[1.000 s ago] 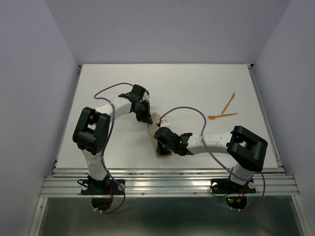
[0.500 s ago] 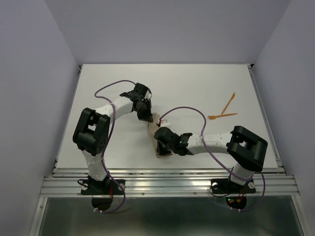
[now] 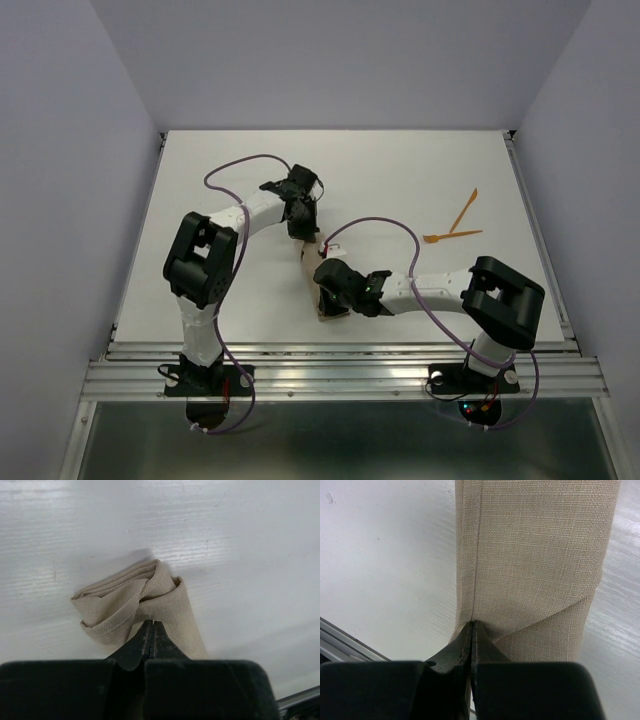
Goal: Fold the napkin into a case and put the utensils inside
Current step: Smooth out the smaller rectangle-folded napkin at the center of the board, then pick up the smaller rectangle-folded napkin from the center of the board.
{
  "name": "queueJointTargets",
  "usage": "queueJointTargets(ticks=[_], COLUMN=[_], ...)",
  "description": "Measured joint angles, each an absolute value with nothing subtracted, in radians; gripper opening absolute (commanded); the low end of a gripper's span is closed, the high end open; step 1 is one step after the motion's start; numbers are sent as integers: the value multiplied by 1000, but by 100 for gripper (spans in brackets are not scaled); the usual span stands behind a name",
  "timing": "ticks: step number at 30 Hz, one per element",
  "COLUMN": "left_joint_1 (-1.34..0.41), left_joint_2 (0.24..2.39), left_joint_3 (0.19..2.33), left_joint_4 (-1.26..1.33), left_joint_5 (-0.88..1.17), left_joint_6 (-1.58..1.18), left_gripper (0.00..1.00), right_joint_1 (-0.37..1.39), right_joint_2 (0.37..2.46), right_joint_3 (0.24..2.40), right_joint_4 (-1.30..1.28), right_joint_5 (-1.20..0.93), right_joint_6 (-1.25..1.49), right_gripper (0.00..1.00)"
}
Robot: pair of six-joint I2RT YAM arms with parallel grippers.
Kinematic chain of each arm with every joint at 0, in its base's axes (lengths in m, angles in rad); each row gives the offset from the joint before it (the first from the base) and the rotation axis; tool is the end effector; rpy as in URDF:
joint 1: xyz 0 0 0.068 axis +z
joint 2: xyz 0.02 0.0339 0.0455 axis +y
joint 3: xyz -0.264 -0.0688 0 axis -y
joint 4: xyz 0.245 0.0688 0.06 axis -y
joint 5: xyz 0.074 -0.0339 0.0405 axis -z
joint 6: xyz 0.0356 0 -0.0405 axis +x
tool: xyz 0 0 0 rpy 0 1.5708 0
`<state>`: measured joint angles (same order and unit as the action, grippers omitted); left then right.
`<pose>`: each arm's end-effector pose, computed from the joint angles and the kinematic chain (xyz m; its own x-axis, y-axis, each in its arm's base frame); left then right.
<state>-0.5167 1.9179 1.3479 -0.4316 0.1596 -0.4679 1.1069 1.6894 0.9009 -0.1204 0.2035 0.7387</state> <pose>0.3513 -0.2061 0.1881 -0.9072 0.0033 -0.4206 0.1715 0.9161 -0.3626 0.1556 0.2950 0.1583 -0.8133 -0.1517 -0.5618 -0.3688 0.8811 0.2960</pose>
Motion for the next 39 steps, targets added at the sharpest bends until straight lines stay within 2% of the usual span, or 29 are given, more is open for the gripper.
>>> queueJointTargets(ticks=[8, 20, 24, 28, 33, 39], left_joint_1=[-530, -551, -547, -516, -361, -111], left_joint_2=[1942, 1863, 1785, 1706, 1584, 1478], left_joint_3=[1435, 1443, 1446, 1446, 1401, 1324], left_joint_4=[-472, -563, -598, -617, -617, -628], left_joint_5=[62, 87, 113, 164, 236, 247], left_joint_6=[-458, -421, -403, -385, -365, -341], left_gripper=[0, 0, 0, 0, 0, 0], right_joint_1=[1107, 1107, 1108, 1108, 1108, 1108], right_joint_2=[1688, 1675, 1662, 1661, 1744, 1876], right_joint_3=[900, 919, 966, 1074, 1253, 1343], right_joint_4=[-122, -186, -255, -329, -391, -474], right_joint_5=[204, 213, 241, 289, 368, 438], right_joint_6=[742, 729, 701, 648, 568, 483], right_gripper=[1, 2, 13, 38, 45, 50])
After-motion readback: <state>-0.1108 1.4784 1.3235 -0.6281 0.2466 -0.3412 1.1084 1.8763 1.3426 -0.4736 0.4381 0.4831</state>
